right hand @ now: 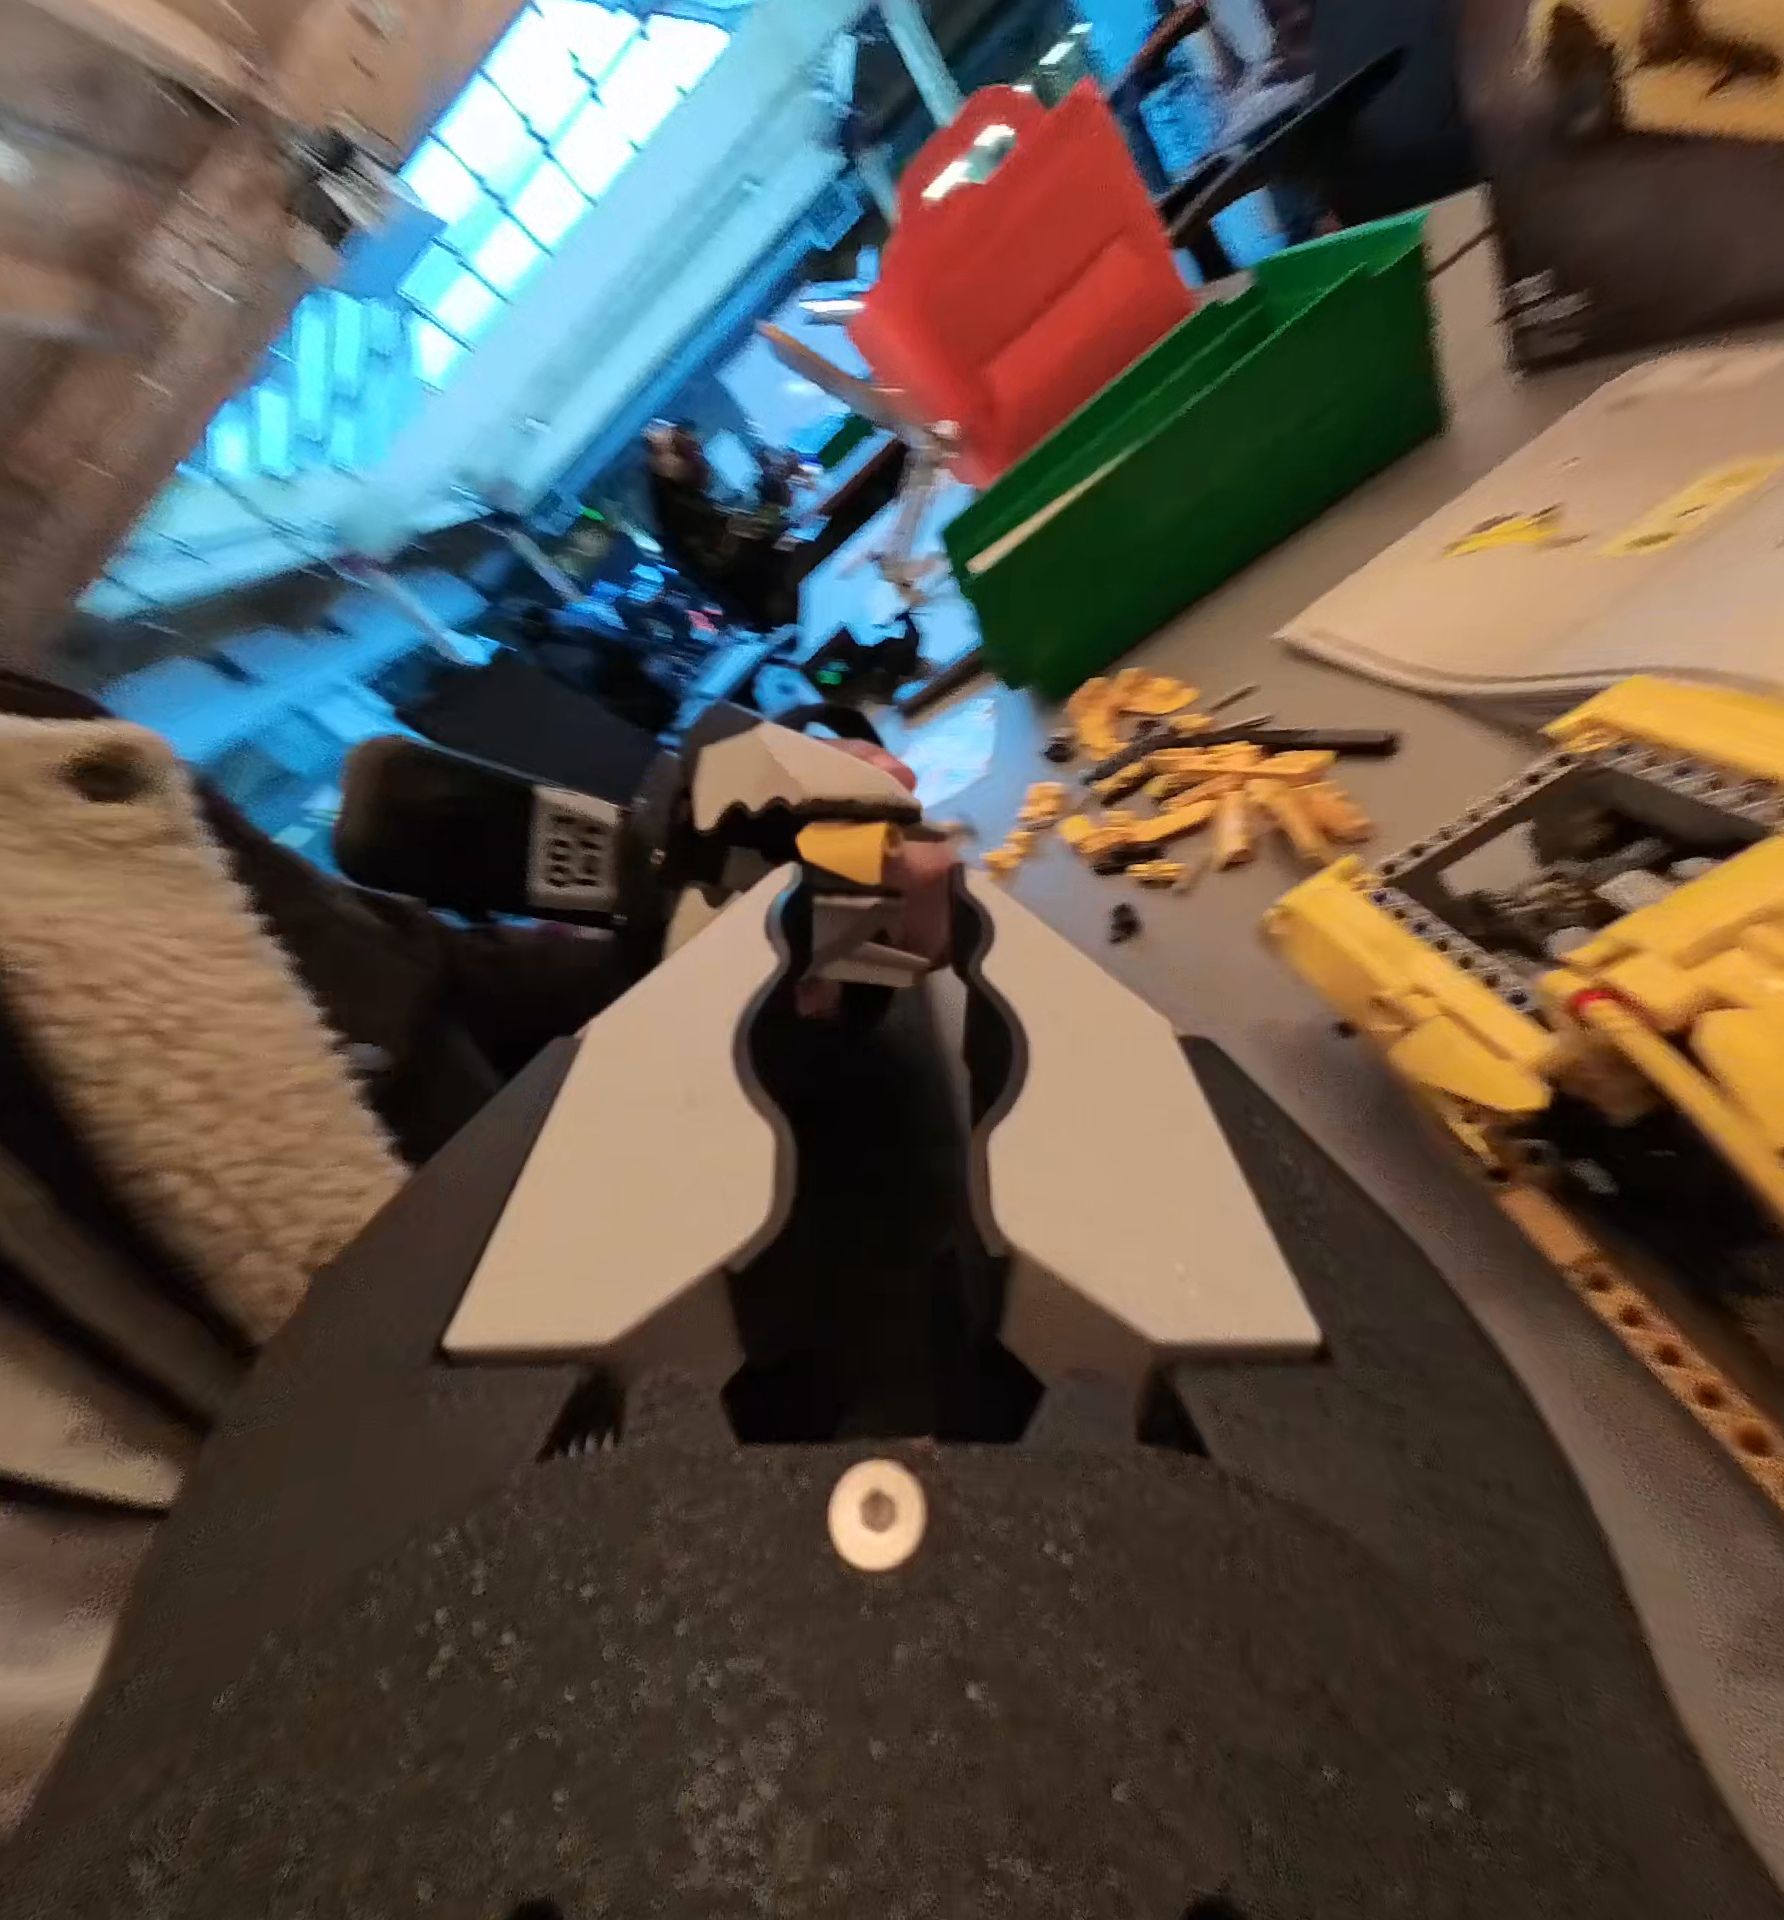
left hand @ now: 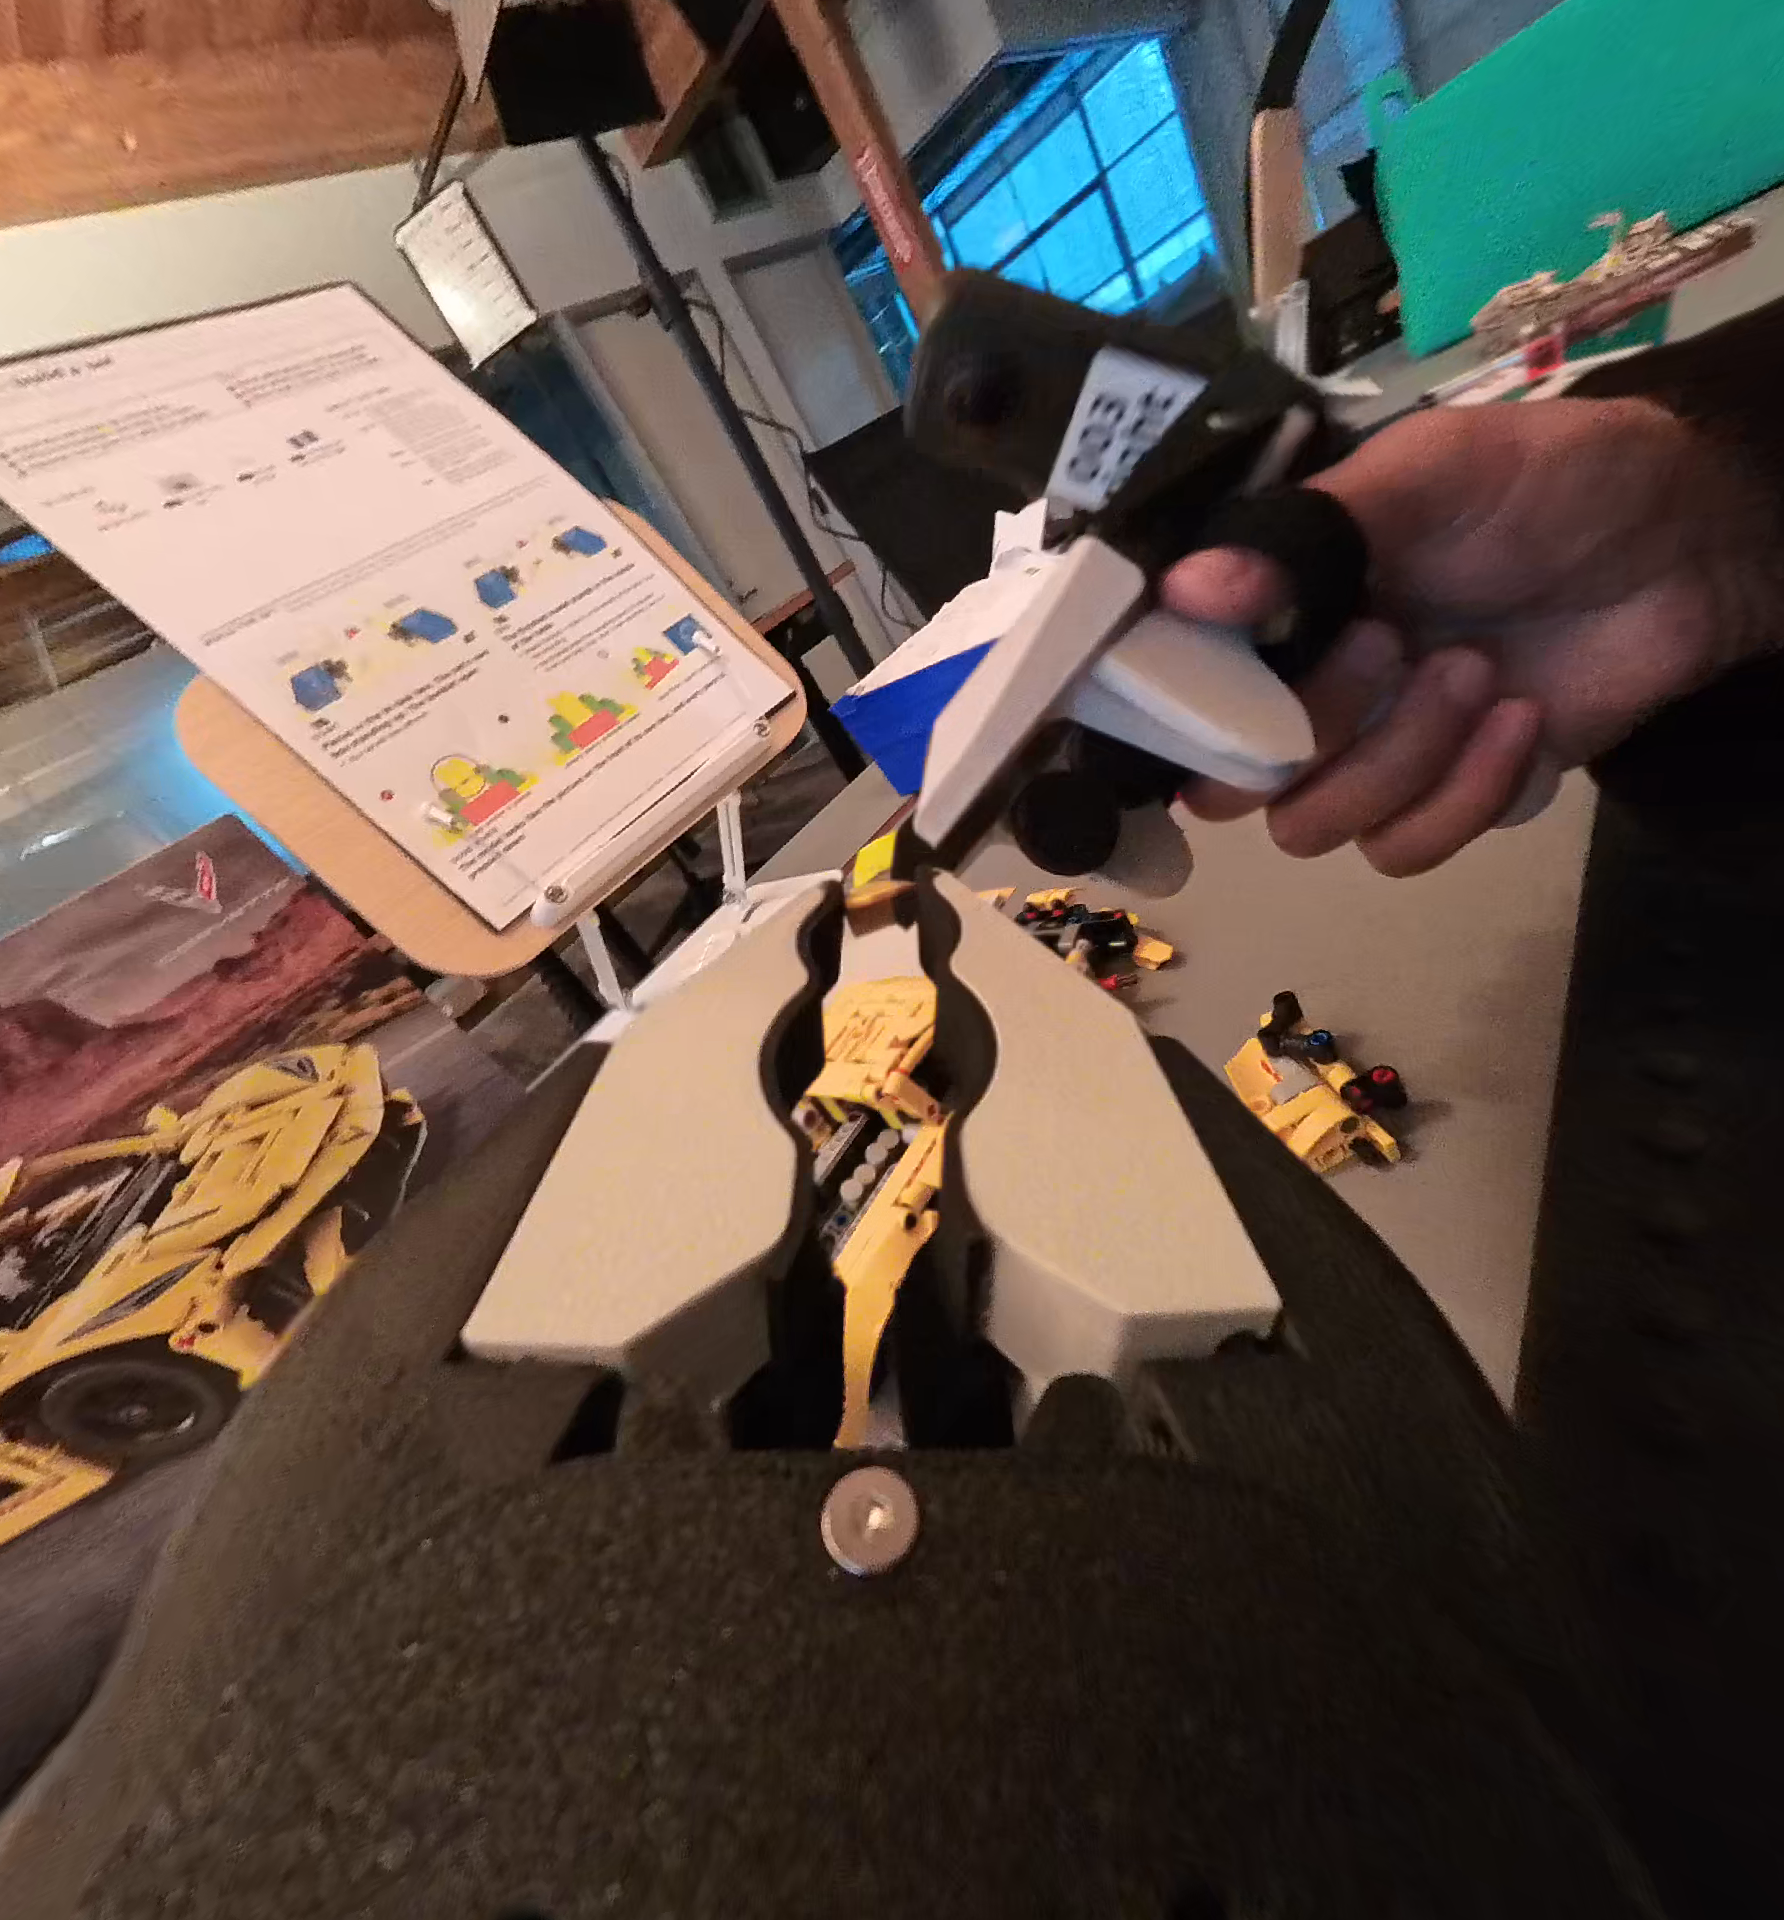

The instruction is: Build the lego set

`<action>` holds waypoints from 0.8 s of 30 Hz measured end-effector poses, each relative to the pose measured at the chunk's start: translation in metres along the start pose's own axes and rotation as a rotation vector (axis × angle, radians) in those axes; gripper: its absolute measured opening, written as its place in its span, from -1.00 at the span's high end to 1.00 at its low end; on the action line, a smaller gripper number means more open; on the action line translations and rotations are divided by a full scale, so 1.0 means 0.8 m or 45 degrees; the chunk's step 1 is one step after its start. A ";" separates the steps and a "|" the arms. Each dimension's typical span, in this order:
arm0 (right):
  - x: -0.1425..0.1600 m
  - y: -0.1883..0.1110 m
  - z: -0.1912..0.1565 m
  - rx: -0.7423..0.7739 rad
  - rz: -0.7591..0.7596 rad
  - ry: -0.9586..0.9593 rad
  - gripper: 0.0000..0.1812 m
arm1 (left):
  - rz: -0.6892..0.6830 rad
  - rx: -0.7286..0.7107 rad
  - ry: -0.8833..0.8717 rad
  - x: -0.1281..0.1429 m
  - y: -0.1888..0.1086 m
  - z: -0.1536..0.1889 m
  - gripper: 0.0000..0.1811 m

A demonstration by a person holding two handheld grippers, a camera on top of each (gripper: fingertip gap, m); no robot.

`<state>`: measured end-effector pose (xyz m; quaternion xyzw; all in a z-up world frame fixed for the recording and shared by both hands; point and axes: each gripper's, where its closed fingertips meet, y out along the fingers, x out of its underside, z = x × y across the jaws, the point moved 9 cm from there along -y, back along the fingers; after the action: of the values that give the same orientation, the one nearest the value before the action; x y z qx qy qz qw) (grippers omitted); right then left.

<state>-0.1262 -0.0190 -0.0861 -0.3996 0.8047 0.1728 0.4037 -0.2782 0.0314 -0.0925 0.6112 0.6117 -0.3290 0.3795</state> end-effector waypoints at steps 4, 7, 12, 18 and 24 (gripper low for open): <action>0.011 0.001 0.004 -0.273 -0.057 0.199 0.74 | 0.055 0.069 0.141 -0.003 -0.005 0.011 0.85; 0.016 0.005 0.006 -0.395 -0.072 0.291 0.83 | 0.092 0.147 0.167 -0.007 -0.006 0.019 0.85; 0.026 0.003 0.020 -0.399 -0.116 0.413 0.93 | 0.022 0.211 0.142 -0.005 -0.004 0.023 0.85; 0.035 -0.010 0.035 -0.488 -0.054 0.559 0.93 | -0.020 0.268 0.025 0.001 -0.006 0.023 0.84; 0.047 -0.005 0.037 -0.584 -0.100 0.637 0.93 | -0.051 0.402 -0.091 0.001 -0.003 0.022 0.85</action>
<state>-0.1215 -0.0224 -0.1333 -0.5406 0.8029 0.2304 0.0996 -0.2794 0.0166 -0.1022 0.6386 0.5507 -0.4500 0.2938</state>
